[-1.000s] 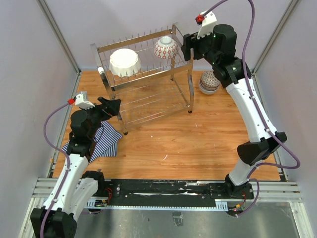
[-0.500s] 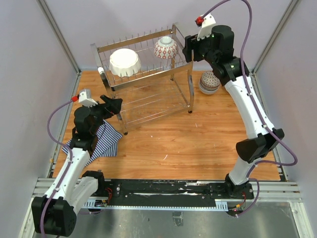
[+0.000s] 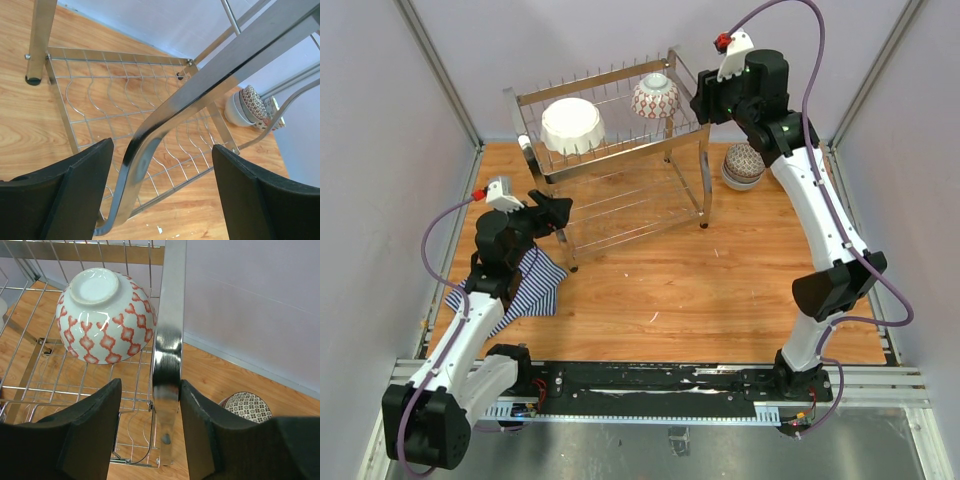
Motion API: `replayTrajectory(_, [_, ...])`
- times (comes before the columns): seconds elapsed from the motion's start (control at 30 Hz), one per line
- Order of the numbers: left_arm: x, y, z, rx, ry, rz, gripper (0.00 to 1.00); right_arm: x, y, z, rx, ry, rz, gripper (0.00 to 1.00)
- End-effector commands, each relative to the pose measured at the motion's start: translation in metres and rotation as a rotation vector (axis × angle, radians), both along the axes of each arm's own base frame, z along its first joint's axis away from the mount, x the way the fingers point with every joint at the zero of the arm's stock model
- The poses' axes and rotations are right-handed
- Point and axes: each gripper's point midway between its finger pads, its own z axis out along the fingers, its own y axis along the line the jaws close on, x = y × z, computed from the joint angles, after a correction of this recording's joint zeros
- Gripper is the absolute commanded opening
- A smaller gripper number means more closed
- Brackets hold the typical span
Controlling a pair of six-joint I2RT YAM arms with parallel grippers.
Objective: Unload the bowls from the dish rack
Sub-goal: Adjust the dish rack at the center of the board.
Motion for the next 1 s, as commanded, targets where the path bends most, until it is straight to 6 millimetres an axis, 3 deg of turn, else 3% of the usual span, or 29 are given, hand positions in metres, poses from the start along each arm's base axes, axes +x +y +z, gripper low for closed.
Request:
replayTrajectory(0.0, [0.006,-0.002,0.023,0.011,-0.067,0.001,0.83,0.006,-0.009,0.012,0.019,-0.026,-0.027,0.49])
replayTrajectory(0.3, [0.008,-0.004,0.020,0.017,-0.057,0.003,0.70,0.008,-0.009,0.013,0.026,-0.024,-0.023,0.41])
replayTrajectory(0.7, [0.006,-0.005,0.022,0.018,-0.062,-0.003,0.44,0.002,-0.013,0.020,0.034,-0.039,-0.033,0.23])
replayTrajectory(0.97, [0.005,-0.006,0.021,0.020,-0.060,-0.005,0.36,-0.002,-0.015,0.027,0.042,-0.056,-0.035,0.22])
